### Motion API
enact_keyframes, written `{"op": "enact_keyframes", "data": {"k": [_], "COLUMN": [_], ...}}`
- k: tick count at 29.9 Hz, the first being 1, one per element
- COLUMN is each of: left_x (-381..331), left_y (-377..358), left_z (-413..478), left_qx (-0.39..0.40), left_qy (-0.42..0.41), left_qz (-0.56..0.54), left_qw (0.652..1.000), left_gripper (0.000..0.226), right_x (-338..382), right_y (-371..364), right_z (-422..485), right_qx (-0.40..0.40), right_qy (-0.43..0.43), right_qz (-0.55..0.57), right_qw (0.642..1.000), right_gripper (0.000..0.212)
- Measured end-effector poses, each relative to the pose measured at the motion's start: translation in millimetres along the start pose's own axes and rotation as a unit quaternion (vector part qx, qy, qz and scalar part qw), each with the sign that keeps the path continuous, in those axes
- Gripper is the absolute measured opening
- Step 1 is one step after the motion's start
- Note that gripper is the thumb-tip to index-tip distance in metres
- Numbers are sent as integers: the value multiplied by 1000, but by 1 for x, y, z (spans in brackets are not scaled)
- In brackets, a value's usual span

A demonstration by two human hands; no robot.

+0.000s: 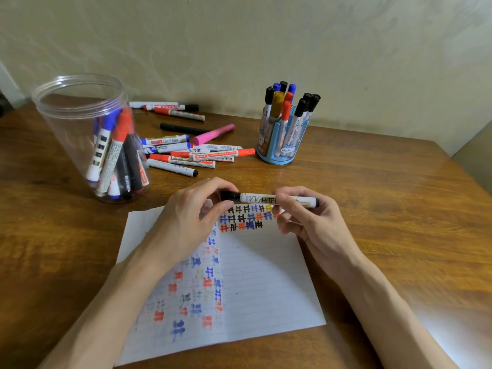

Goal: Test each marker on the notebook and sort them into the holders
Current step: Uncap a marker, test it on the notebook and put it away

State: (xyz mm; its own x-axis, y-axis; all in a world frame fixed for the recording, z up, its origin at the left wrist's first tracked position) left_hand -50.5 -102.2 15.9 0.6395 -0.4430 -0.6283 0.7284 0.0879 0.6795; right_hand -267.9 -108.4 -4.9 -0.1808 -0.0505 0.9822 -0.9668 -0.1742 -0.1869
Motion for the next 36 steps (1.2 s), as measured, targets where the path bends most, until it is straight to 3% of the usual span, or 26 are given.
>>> {"op": "enact_keyframes", "data": {"k": [5, 10, 18, 31, 36], "left_x": [0, -2, -4, -7, -15], "left_y": [1, 1, 5, 4, 11], "left_z": [2, -1, -1, 0, 2], "left_qx": [-10, 13, -31, -29, -37], "left_qy": [-3, -15, -23, -27, -16], "left_qz": [17, 58, 77, 70, 0], "left_qw": [1000, 998, 996, 997, 999], "left_gripper": [38, 53, 18, 18, 35], "right_x": [6, 0, -3, -8, 1], "right_y": [4, 3, -3, -3, -5], "right_z": [-1, -1, 1, 2, 2], "right_qx": [7, 9, -10, -4, 16], "right_qy": [68, 54, 94, 96, 94], "right_qz": [-162, -201, -176, -162, -138], "right_qw": [984, 978, 980, 982, 986], "right_gripper": [19, 28, 21, 19, 21]}}
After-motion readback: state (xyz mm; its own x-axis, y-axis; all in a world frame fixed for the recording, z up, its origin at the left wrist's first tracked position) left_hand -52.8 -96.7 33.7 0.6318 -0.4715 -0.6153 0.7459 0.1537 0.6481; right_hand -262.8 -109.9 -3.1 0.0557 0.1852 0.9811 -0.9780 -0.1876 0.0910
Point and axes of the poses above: each hand's wrist, its own z-axis towards the middle knuckle, its own y-axis out of the back of the hand, x = y × z, the point moved 7 cm from there along z, towards the middle knuckle, and after that the axes turned 4 degrees about z, right-handed, at the moved point
